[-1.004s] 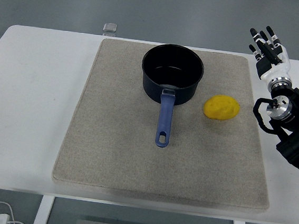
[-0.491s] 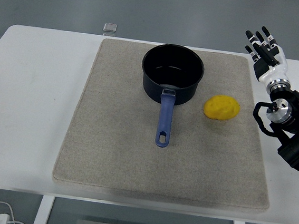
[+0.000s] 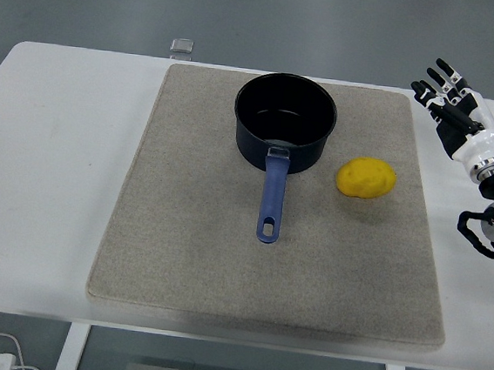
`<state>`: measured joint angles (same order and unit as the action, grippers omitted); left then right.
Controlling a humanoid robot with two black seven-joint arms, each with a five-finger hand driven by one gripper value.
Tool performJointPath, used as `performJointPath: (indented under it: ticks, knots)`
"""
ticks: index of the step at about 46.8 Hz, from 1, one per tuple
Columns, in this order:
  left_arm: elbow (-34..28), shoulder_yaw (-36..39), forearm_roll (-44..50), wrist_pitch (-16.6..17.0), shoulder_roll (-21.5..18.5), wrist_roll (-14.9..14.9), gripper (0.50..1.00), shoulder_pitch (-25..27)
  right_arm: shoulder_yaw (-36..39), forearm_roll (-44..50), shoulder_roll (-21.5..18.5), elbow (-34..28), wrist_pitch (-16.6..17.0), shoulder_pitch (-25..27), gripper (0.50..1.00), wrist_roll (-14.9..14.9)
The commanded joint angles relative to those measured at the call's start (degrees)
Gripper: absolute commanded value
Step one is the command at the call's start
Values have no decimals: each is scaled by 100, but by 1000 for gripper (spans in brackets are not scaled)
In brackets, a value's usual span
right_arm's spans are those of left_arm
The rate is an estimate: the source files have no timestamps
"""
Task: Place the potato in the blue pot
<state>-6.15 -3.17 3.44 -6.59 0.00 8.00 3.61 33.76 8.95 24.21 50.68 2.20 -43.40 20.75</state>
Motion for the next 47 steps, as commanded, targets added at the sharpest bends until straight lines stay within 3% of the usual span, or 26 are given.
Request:
performJointPath:
  ticks: [1,13,25,36,47]
  knots:
    - [0,0,-1,0,0,0,999,0,-1,458,259,389,18,253,924,35]
    - [0,9,-1,0,0,0,999,0,-36,2294,734,1356,-17,684,926,158]
    - [0,0,-1,0,0,0,999,0,-352,4501,734,1462,-439,781,924,676]
    - [9,0,-1,0,0,0,999,0,-572,5125,743,1375,-887,623,924,773]
    - [9,0,-1,0,0,0,999,0,-642,5627,751,1287,-1072,552,924,878]
